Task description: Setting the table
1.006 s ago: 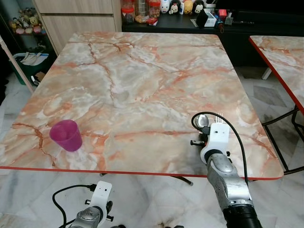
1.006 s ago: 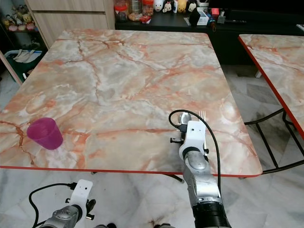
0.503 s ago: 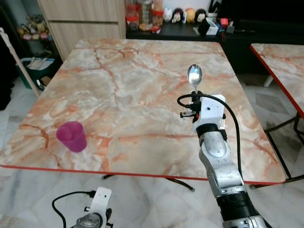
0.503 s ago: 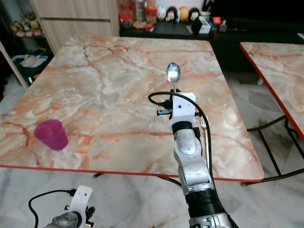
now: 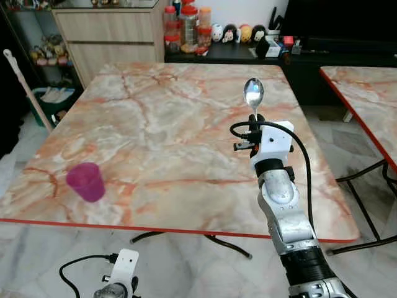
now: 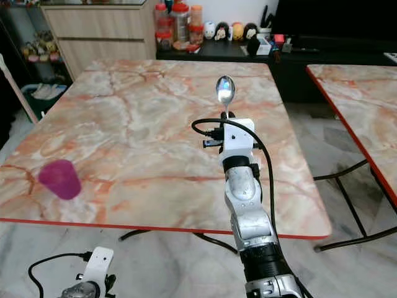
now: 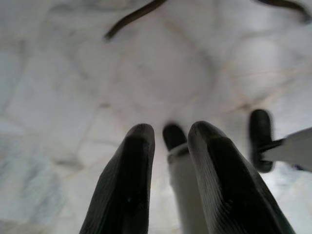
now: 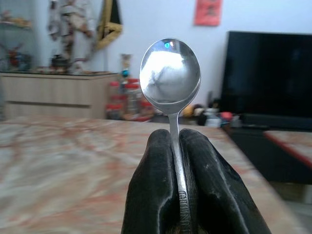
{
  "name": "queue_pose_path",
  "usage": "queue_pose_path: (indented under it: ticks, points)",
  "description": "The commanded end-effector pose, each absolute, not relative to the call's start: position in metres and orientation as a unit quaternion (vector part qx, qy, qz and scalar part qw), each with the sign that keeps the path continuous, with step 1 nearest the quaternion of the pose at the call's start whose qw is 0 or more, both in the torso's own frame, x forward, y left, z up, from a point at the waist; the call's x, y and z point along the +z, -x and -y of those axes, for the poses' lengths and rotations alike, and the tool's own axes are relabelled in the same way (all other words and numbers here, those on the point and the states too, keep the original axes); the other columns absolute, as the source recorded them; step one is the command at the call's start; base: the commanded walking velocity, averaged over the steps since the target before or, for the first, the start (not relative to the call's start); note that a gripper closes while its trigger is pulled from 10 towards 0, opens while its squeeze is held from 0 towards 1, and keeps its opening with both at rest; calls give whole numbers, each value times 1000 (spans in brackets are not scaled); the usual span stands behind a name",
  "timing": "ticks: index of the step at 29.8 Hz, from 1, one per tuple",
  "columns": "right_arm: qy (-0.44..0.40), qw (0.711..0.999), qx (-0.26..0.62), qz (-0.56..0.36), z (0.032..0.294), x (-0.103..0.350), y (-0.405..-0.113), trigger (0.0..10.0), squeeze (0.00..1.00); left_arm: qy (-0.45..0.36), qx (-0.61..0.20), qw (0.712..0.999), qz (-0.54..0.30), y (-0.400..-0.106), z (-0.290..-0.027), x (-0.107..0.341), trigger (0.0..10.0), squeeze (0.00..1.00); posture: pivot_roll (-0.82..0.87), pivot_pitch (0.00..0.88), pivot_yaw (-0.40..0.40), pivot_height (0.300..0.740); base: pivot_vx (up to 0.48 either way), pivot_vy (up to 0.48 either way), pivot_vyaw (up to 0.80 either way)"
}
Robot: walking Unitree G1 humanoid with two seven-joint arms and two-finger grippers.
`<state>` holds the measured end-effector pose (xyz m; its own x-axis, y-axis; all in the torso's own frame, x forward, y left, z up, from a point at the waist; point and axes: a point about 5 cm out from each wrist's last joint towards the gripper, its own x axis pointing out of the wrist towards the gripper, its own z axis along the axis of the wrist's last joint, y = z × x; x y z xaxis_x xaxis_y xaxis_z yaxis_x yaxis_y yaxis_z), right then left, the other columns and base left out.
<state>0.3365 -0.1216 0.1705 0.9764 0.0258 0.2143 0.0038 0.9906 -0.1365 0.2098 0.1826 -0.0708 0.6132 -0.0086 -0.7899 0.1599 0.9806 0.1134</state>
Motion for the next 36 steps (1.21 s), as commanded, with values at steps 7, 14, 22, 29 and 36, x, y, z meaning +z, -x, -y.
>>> queue_pose_path:
  ticks: [7, 14, 22, 29, 36]
  points:
    - [68, 992, -3, 106, 124, 172, -339, 10000, 0, -92, -48, 890, -444, -207, -184, -72, 10000, 0, -28, 1, -26, 740, 0, -437, 0]
    - [67, 992, -5, 106, 124, 172, -340, 10000, 0, -92, -51, 890, -444, -207, -183, -72, 10000, 0, -36, 0, -27, 740, 0, -431, 0]
    - [68, 991, -27, 110, 133, 175, -340, 10000, 0, -87, -51, 890, -445, -207, -181, -73, 10000, 0, -43, 0, -31, 740, 151, -412, 0]
    - [69, 992, -26, 106, 134, 174, -341, 10000, 0, -87, -53, 891, -443, -208, -181, -72, 10000, 0, -42, 5, -29, 740, 246, -409, 145]
    - [72, 992, -32, 98, 135, 171, -339, 10000, 0, -88, -53, 890, -444, -208, -182, -72, 10000, 0, -50, 23, -22, 740, 249, -409, 0]
